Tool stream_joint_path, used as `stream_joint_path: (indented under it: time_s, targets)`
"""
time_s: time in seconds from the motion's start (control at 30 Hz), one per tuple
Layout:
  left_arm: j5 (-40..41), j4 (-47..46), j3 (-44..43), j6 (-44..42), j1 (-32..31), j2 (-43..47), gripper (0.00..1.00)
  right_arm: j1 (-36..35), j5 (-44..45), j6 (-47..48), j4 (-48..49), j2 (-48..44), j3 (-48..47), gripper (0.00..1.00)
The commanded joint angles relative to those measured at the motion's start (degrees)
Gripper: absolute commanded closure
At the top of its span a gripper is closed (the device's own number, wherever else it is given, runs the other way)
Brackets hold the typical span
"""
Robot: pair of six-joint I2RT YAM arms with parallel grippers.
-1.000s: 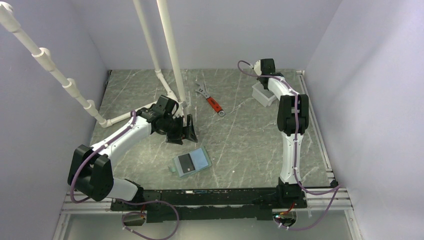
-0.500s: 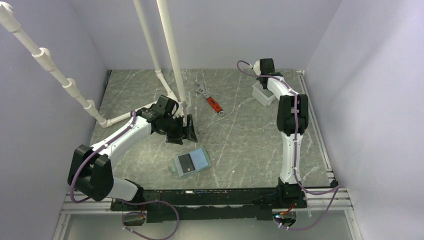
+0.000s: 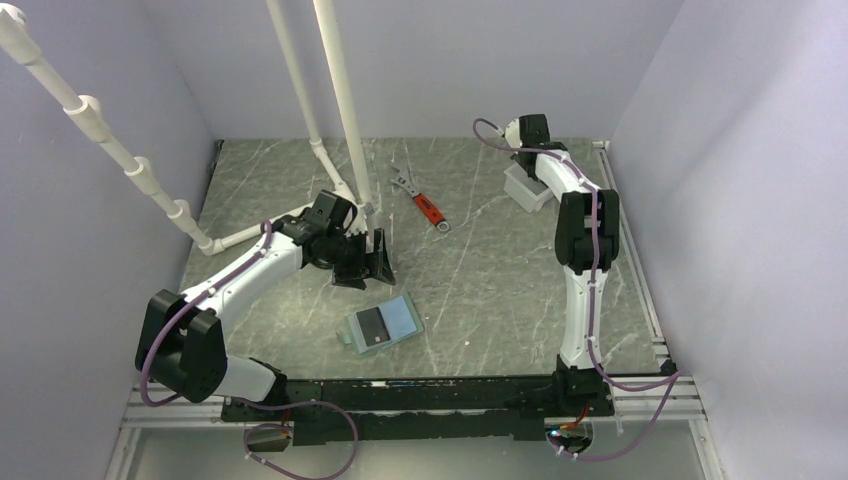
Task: Put the credit cards into the card holder
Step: Pick up the credit card from the storage box.
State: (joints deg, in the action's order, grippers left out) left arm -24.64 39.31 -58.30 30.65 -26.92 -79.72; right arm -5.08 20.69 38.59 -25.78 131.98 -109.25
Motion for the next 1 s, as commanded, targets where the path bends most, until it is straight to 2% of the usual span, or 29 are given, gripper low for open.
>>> stream_joint_path:
  time_s: [0.0,0.3,0.77,0.9,0.97]
  targets:
    - [-1.4,-1.2,-0.3,-0.2,0.4,2.1,0.14,-0.4,-2.1,-2.6,-0.7,-5.0,-0.2,1.0]
    - [-1.6,-1.3,0.5,0.5,0.4,3.6,0.14,-0.4,-5.0,-9.1,-2.9,-8.1,-1.1,1.0]
    - [-4.3,-2.1,1.7,1.8,0.4,5.1,0.14,-0.4,-11.8,-26.7,-6.3,-16.9,3.3,1.0]
    - [-4.6,-1.9,2.3,2.4,0.4,6.7,0.14,-0.2,-7.9,-34.0,-7.5,-17.6,3.4,1.0]
    - [-4.5,-1.8,2.4,2.8,0.4,7.7,0.14,0.2,-4.9,-41.7,-8.1,-18.7,3.9,1.0]
